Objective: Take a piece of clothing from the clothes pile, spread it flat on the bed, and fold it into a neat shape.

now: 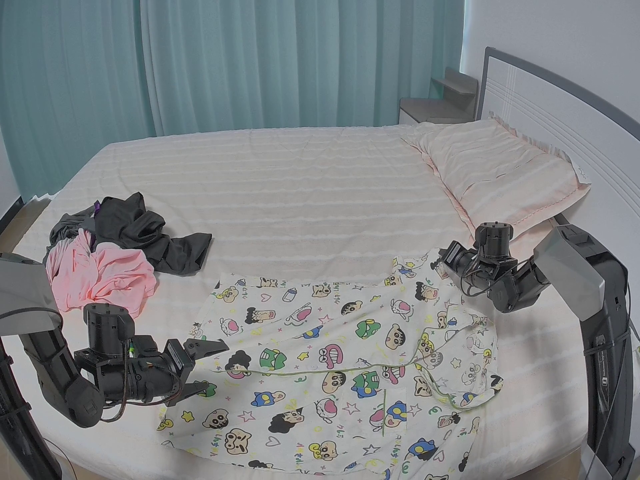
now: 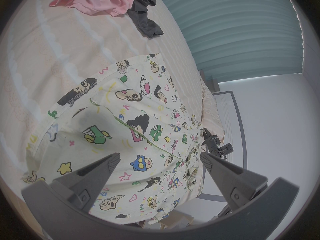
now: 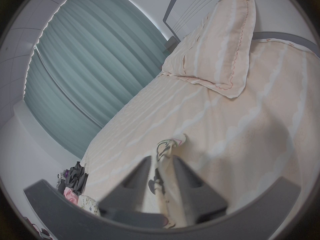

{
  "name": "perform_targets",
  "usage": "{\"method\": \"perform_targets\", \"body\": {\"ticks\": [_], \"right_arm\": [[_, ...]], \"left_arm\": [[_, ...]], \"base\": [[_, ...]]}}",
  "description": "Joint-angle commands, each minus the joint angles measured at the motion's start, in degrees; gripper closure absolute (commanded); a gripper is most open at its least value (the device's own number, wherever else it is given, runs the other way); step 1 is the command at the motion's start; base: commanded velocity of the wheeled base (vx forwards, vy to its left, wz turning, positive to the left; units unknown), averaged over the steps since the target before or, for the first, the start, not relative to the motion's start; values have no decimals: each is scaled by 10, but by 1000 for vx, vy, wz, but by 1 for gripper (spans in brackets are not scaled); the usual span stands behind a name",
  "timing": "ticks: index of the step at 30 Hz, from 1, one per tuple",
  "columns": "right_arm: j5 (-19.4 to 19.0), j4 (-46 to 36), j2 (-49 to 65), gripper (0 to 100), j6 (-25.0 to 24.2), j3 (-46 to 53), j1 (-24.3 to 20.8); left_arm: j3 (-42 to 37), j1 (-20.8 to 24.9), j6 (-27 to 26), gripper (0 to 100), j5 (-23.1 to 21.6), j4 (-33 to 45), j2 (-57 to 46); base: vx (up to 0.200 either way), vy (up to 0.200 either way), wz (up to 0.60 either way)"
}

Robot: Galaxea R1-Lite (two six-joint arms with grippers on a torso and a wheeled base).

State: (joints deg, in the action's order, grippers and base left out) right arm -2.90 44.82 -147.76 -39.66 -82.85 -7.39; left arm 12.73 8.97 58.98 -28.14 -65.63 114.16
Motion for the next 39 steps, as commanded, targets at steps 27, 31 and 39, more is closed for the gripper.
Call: {"method": "perform_targets", "body": {"ticks": [27, 31, 39], "right_arm": [[-2, 93, 99, 0, 0, 206, 1], [-1, 93, 99, 0, 0, 210, -2], [0, 93, 99, 0, -1, 211, -1]], "left_arm": [[491, -51, -173, 0, 104, 342, 135], [528, -50, -214, 0, 106, 349, 186], [599, -47, -215, 0, 103, 387, 229]], "base": [[0, 0, 0], [0, 0, 0], [0, 0, 0]]}}
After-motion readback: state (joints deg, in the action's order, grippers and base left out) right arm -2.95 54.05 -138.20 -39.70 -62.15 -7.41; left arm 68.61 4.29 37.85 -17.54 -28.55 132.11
